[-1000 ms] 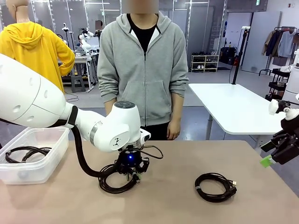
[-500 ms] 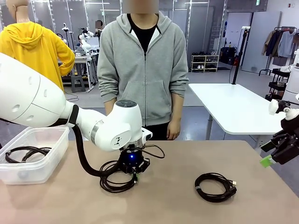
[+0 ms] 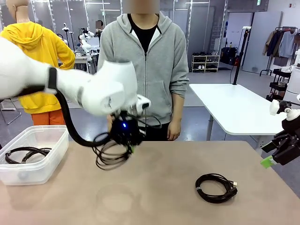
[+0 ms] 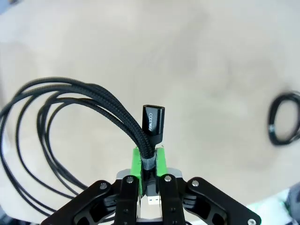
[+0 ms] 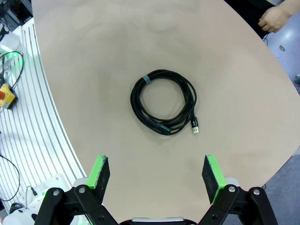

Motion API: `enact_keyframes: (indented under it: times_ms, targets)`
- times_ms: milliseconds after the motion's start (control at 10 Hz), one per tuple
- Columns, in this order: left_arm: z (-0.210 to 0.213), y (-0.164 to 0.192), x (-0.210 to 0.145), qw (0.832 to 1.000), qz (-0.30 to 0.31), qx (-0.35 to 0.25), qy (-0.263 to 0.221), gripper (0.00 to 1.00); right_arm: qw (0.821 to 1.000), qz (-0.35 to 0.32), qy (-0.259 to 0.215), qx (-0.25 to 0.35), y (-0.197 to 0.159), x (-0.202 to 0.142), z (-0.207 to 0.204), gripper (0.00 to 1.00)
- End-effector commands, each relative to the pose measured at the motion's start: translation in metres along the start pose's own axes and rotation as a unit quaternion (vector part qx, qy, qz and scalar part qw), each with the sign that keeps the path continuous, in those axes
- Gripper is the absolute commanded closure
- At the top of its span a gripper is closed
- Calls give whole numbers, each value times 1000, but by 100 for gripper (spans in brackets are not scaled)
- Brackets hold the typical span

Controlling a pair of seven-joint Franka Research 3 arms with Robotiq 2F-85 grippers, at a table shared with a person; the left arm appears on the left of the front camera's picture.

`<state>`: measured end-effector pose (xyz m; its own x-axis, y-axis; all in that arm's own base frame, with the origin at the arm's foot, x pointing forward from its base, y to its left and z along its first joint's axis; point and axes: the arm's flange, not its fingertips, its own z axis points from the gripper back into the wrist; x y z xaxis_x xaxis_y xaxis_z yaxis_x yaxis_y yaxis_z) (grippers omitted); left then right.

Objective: Organize and store the cables.
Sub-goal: Place the USB Extension Cable into the Organizing box.

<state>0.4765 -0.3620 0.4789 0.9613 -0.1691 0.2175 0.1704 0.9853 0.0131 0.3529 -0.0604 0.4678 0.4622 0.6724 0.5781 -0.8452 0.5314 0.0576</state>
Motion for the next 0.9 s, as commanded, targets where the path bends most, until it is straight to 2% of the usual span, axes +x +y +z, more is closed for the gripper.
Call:
enact_keyframes:
  times_ms: [0, 200, 300, 400, 500, 600, 700, 800]
  targets:
    - [20, 19, -1, 999, -40, 18, 14, 92, 1000, -10, -1, -5, -2, 3, 0, 0]
    - [37, 39, -9, 997, -62, 39, 14, 92, 1000, -10, -1, -5, -2, 3, 0, 0]
    - [48, 61, -15, 994, -95, 60, 8, 92, 1000, -10, -1, -5, -2, 3, 0, 0]
    - [56, 93, -24, 986, -155, 57, 17, 92, 1000, -10, -1, -5, -2, 3, 0, 0]
    - [57, 131, -32, 982, -175, 74, 19, 92, 1000, -10, -1, -5, -2, 3, 0, 0]
    - [55, 172, -42, 980, -176, 93, 31, 92, 1000, -10, -1, -5, -2, 3, 0, 0]
    - [55, 205, -48, 983, -149, 107, 10, 92, 1000, -10, -1, -5, -2, 3, 0, 0]
    - [54, 235, -55, 984, -150, 100, 9, 92, 1000, -10, -1, -5, -2, 3, 0, 0]
